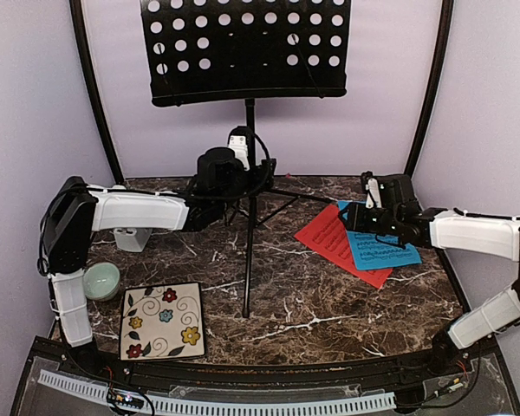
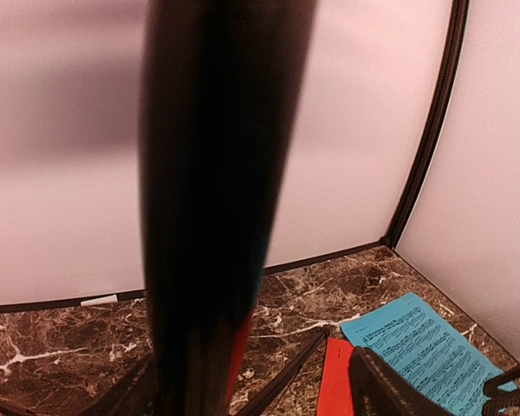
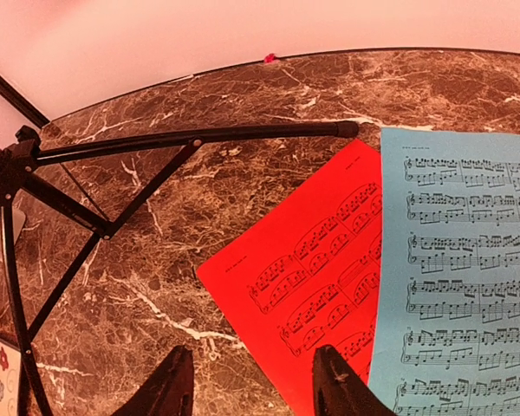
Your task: Set up the instrument practice props
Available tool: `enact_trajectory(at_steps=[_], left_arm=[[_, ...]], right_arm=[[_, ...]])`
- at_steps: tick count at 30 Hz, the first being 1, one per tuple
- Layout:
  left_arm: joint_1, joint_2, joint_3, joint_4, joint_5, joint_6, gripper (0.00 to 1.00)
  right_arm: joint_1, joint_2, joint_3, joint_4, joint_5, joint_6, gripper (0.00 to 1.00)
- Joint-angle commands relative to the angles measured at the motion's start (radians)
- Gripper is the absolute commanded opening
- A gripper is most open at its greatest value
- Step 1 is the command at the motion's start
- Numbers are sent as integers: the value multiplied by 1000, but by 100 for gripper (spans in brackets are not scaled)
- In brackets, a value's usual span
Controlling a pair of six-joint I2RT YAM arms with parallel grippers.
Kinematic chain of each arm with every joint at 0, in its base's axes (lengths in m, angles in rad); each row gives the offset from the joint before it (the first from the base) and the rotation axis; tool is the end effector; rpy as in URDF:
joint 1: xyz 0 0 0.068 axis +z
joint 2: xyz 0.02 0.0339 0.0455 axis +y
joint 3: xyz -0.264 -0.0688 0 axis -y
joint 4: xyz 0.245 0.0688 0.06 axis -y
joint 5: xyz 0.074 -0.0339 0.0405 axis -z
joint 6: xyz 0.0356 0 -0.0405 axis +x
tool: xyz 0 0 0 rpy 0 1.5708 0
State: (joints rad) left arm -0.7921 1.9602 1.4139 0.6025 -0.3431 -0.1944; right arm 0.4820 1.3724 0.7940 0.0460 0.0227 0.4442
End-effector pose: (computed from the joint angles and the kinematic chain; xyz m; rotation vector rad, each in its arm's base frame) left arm 0.3373 -0.3248 0.2878 0.1808 1.5305 -0.5280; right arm 0.2665 0.1385 0.2330 -0.0267 2.1481 0.5266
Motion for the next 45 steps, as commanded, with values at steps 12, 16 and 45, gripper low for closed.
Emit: enact_trajectory(at_steps=[12, 16, 45], left_arm=[[7, -314, -248, -117, 152, -44, 87], [3, -362, -331, -127, 213, -34, 87], [-280, -60, -202, -254, 436, 21, 82]], right_arm=[[-135, 87, 34, -207, 10, -33, 65], [-156, 166, 10, -162, -84, -16, 65], [92, -425, -273, -348, 75, 496, 73]])
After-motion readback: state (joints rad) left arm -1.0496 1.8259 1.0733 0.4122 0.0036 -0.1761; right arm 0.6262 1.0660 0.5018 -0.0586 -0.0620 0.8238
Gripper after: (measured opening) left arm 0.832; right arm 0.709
